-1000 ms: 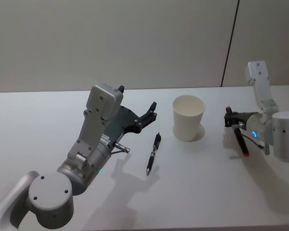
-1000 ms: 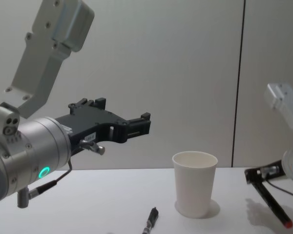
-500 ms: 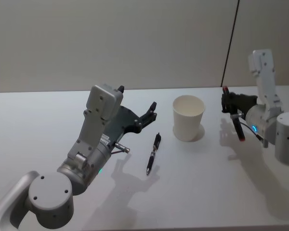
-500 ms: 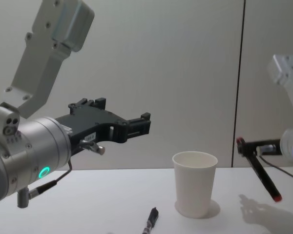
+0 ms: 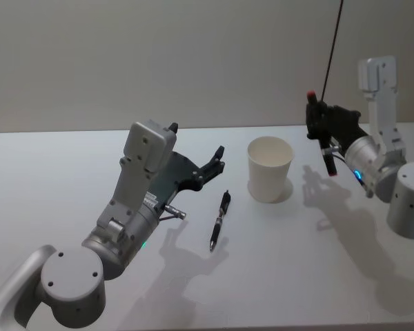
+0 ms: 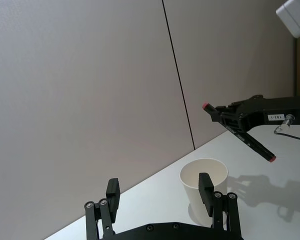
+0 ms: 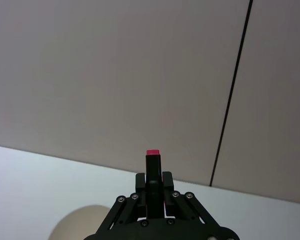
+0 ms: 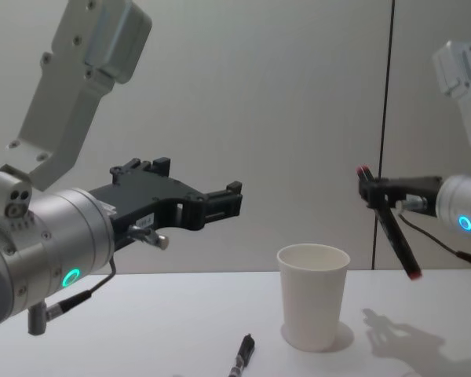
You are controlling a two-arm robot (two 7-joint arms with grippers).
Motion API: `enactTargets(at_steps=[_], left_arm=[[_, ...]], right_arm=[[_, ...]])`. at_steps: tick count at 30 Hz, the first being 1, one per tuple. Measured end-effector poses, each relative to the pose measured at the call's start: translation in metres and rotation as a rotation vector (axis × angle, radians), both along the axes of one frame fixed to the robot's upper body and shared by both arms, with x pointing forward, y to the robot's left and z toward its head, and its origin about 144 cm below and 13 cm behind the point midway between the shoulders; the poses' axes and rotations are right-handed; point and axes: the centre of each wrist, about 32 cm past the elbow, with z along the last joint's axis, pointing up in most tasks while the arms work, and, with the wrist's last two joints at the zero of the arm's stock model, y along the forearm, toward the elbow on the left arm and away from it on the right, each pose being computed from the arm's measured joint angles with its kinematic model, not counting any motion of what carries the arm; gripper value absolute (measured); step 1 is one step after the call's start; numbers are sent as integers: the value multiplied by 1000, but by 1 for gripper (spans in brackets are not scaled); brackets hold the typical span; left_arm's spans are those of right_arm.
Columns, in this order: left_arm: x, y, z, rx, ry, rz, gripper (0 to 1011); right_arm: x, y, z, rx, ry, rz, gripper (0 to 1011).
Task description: Place the pen into the pen holder.
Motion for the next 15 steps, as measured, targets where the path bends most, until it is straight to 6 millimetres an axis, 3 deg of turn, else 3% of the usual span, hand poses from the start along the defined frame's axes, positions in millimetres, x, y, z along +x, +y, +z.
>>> enactTargets(at_steps=[15], left_arm=[[0,0,0,0,0,0,1003]], right_arm=[[16,21,-10,63,-223,105,183]])
